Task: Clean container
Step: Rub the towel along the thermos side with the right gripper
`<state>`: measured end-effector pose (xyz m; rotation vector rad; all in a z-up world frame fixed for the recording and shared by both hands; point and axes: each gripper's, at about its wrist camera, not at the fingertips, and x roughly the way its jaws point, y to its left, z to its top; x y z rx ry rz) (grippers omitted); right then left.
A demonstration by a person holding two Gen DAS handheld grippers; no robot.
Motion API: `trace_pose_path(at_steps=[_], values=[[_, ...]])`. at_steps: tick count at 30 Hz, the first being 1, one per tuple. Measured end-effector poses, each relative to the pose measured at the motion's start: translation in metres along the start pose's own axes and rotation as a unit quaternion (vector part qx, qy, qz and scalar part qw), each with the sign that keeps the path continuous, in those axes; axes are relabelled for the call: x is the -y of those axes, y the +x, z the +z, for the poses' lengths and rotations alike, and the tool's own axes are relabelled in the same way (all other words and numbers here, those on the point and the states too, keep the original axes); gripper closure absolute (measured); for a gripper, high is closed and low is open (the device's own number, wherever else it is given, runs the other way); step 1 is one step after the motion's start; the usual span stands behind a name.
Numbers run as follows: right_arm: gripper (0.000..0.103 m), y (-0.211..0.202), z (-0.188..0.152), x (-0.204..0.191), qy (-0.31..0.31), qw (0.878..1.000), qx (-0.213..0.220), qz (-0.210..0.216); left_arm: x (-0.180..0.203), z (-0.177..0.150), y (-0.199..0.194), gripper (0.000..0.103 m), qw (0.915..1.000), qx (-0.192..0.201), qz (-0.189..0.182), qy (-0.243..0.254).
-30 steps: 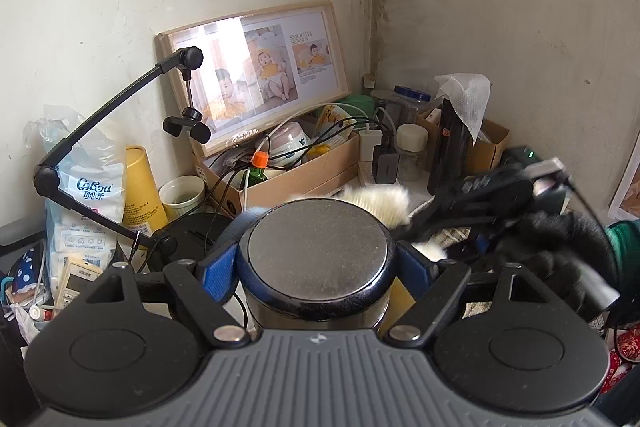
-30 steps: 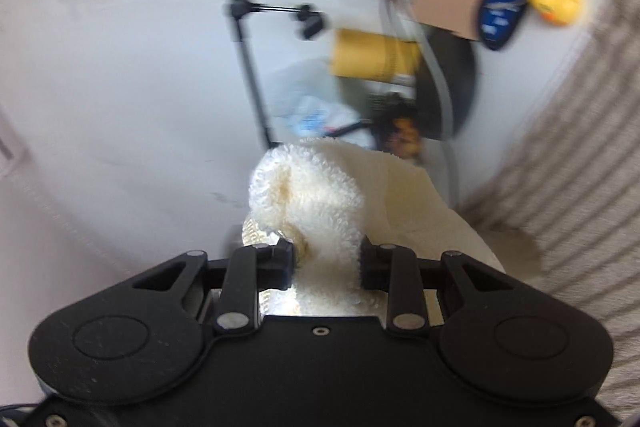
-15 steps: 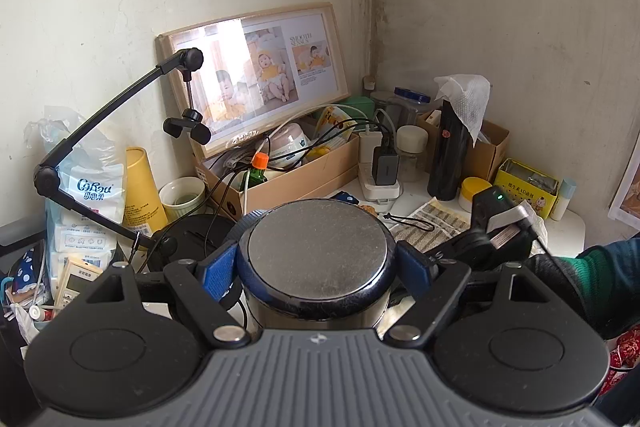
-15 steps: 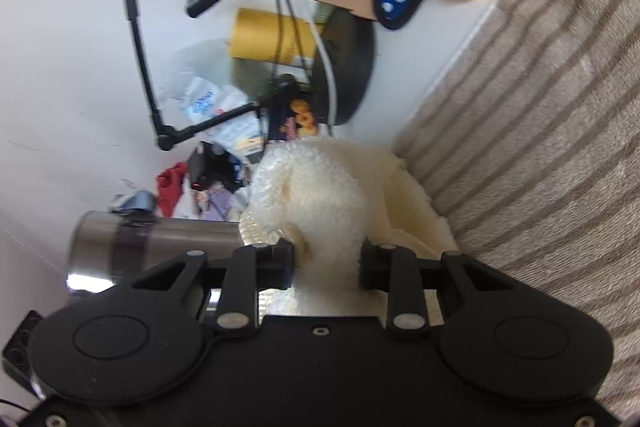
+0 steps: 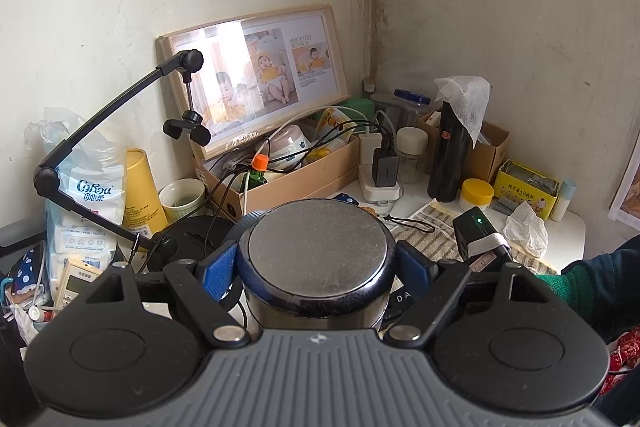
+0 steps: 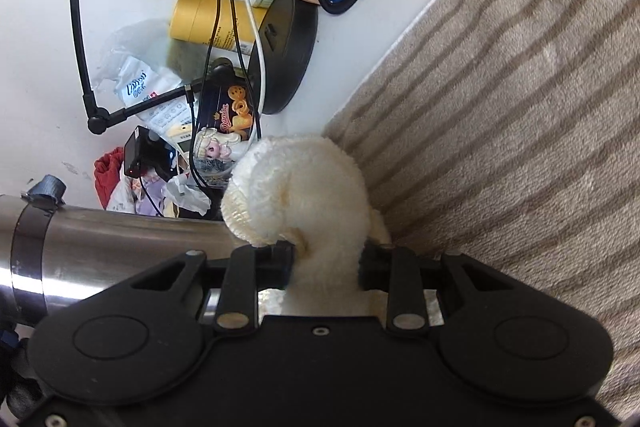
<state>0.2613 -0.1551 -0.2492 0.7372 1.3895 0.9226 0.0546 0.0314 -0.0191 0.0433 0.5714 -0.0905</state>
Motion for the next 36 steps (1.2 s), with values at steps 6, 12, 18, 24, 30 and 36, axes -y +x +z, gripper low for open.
trace_pose_path(at_steps=[6, 12, 18, 24, 30, 36], values=[[0.076, -0.011, -0.003, 0.005, 0.038, 0.997, -0.012, 0.061, -0.012, -0.002, 0.001, 0.020, 0.9987, 0.009, -0.041, 0.027], [0.076, -0.028, -0.015, -0.009, 0.011, 0.997, -0.027, 0.074, -0.041, 0.002, 0.003, 0.020, 0.9855, -0.001, -0.140, 0.096], [0.076, -0.043, -0.023, -0.010, 0.023, 0.997, 0.017, 0.068, -0.024, 0.008, 0.004, 0.020, 0.9964, -0.030, -0.079, 0.008], [0.076, -0.050, -0.022, -0.016, 0.060, 0.992, 0.058, 0.093, 0.005, 0.000, 0.000, 0.020, 0.9935, 0.009, 0.043, -0.105], [0.076, -0.053, -0.023, -0.031, 0.056, 0.990, 0.064, 0.110, -0.014, -0.004, -0.001, 0.020, 0.9987, 0.024, -0.040, -0.020], [0.076, -0.067, -0.026, -0.038, 0.062, 0.986, 0.073, 0.137, -0.065, -0.001, 0.009, 0.020, 0.9805, 0.022, -0.192, 0.037]])
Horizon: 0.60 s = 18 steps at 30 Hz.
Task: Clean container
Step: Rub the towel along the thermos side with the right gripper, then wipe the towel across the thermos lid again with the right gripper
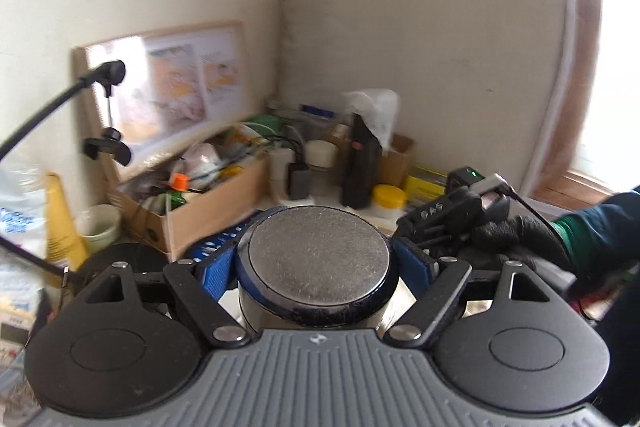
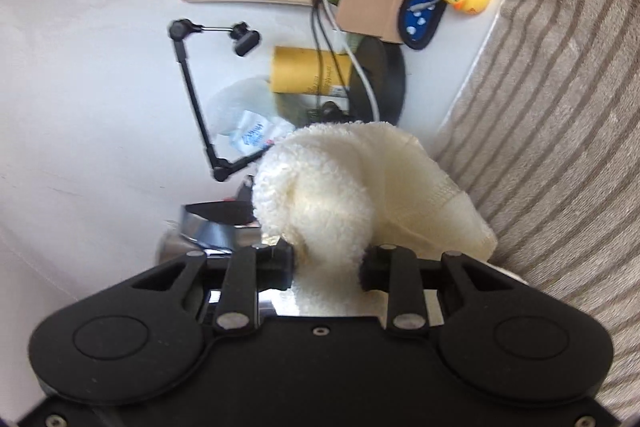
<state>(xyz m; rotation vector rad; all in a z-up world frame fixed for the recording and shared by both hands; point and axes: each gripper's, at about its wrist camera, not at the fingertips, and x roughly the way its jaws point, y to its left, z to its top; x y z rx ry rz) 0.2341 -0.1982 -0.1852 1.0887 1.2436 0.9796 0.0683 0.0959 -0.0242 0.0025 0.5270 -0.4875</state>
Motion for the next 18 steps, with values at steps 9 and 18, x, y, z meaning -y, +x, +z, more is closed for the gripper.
trace_pose_path(at_steps=[9, 18], values=[[0.076, -0.014, -0.019, -0.010, 0.021, 0.999, 0.031, 0.010, 0.028, 0.001, 0.017, 0.019, 0.9952, -0.011, 0.090, -0.035], [0.076, -0.035, -0.033, -0.046, -0.003, 0.996, 0.073, 0.048, 0.038, -0.003, 0.002, 0.019, 0.9889, 0.019, 0.129, -0.070]])
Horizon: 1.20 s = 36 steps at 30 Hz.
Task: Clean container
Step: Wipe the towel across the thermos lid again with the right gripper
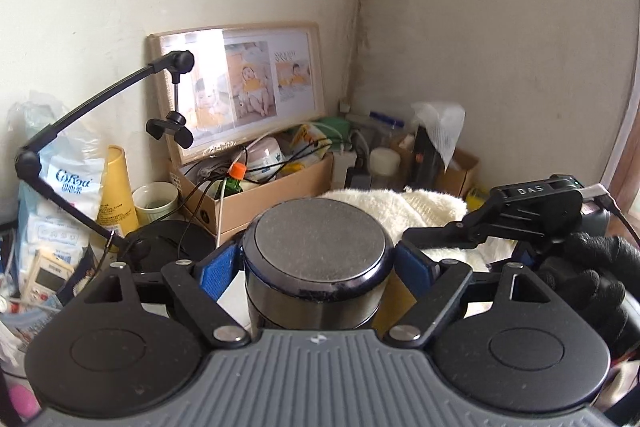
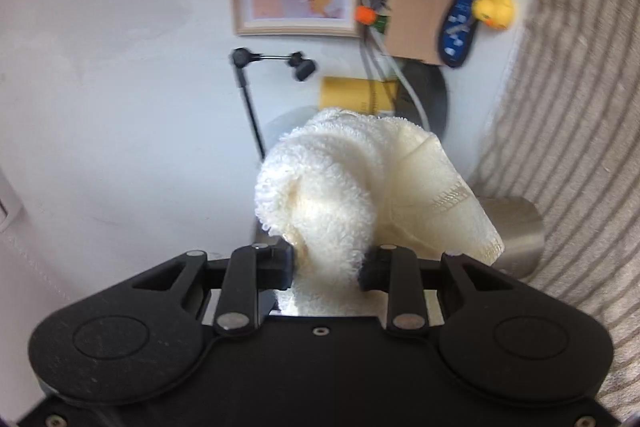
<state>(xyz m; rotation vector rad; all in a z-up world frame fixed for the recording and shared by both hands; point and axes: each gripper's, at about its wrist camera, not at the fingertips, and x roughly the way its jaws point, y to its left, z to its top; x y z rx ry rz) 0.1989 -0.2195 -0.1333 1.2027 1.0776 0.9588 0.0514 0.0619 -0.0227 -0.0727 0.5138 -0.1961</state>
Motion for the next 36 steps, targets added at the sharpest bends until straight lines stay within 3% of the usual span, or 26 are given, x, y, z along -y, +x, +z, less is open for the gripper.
trace_pose_path(at_steps=[7, 11, 17, 21, 28, 36], values=[[0.076, 0.007, 0.009, -0.037, -0.063, 0.998, -0.006, 0.012, 0.003, -0.002, 0.004, 0.020, 0.9998, -0.010, -0.008, 0.014], [0.076, 0.016, 0.012, -0.047, -0.100, 0.995, -0.025, -0.009, 0.003, -0.005, 0.002, 0.020, 0.9999, -0.008, -0.005, 0.008], [0.076, 0.012, 0.006, -0.019, -0.090, 0.994, -0.038, -0.052, 0.004, -0.003, -0.002, 0.020, 1.0000, 0.002, -0.005, -0.005], [0.076, 0.009, 0.001, 0.007, -0.067, 0.994, -0.046, -0.074, 0.013, 0.000, 0.002, 0.020, 0.9998, 0.005, 0.006, 0.018], [0.076, 0.017, 0.002, 0.042, -0.023, 0.994, -0.066, -0.087, 0.021, 0.001, 0.015, 0.020, 0.9988, -0.006, 0.032, 0.038], [0.076, 0.030, 0.013, 0.066, -0.006, 0.991, -0.096, -0.094, 0.021, 0.000, 0.015, 0.020, 0.9986, -0.009, 0.034, 0.039]])
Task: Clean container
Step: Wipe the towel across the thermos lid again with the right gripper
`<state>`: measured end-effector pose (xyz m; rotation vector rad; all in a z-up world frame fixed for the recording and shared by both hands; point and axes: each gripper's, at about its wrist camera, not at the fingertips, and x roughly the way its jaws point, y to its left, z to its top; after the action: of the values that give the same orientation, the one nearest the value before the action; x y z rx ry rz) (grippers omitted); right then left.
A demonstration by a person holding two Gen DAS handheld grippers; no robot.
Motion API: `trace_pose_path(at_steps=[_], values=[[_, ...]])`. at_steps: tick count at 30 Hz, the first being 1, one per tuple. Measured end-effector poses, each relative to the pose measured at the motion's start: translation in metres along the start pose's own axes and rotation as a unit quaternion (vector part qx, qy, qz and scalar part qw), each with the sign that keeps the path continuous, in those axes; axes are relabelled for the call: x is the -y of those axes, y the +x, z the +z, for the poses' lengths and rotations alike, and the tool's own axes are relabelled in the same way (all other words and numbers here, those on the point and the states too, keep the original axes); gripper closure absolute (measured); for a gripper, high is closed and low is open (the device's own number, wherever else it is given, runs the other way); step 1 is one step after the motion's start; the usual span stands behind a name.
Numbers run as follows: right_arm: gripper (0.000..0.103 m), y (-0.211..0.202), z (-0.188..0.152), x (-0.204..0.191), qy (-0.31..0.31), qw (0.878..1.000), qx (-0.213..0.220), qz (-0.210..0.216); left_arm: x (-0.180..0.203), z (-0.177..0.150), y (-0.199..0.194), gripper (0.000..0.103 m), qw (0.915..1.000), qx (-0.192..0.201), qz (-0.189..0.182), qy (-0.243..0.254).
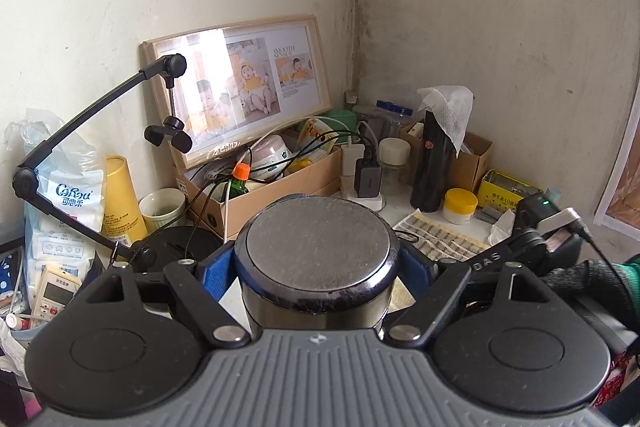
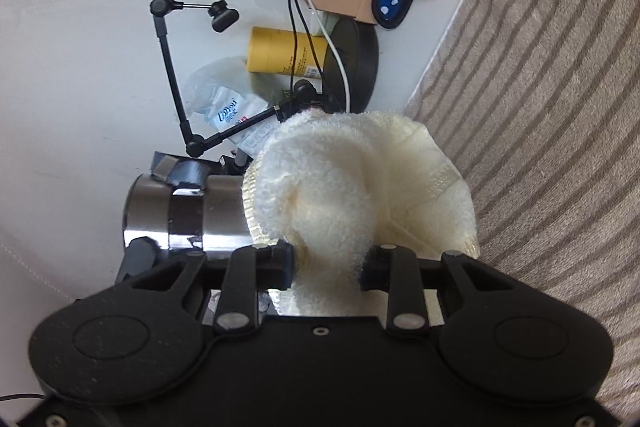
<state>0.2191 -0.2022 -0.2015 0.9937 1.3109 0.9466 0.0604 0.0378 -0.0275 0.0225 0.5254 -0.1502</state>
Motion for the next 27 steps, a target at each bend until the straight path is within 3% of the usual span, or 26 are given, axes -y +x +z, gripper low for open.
trace_pose_path(at_steps=[10, 13, 16, 19, 21, 23, 27], values=[[0.076, 0.027, 0.026, 0.037, 0.037, 0.998, -0.040, -0.021, 0.002, -0.002, -0.004, 0.021, 1.0000, 0.001, 0.004, 0.003], [0.076, 0.034, 0.031, 0.048, 0.047, 0.997, -0.053, -0.029, -0.008, 0.000, -0.004, 0.021, 0.9974, -0.003, -0.052, 0.049], [0.076, 0.035, 0.031, 0.050, 0.038, 0.996, -0.069, -0.036, -0.030, 0.009, -0.001, 0.021, 0.9877, -0.025, -0.124, 0.091], [0.076, 0.034, 0.028, 0.048, 0.027, 0.996, -0.076, -0.041, -0.040, 0.020, 0.003, 0.021, 0.9762, -0.057, -0.171, 0.121], [0.076, 0.032, 0.027, 0.050, 0.029, 0.996, -0.071, -0.041, -0.037, 0.025, 0.004, 0.020, 0.9760, -0.068, -0.165, 0.125], [0.076, 0.032, 0.026, 0.051, 0.033, 0.997, -0.061, -0.036, -0.027, 0.026, 0.004, 0.020, 0.9826, -0.072, -0.134, 0.106], [0.075, 0.033, 0.025, 0.053, 0.042, 0.997, -0.046, -0.035, -0.008, 0.021, 0.002, 0.020, 0.9969, -0.050, -0.055, 0.024]])
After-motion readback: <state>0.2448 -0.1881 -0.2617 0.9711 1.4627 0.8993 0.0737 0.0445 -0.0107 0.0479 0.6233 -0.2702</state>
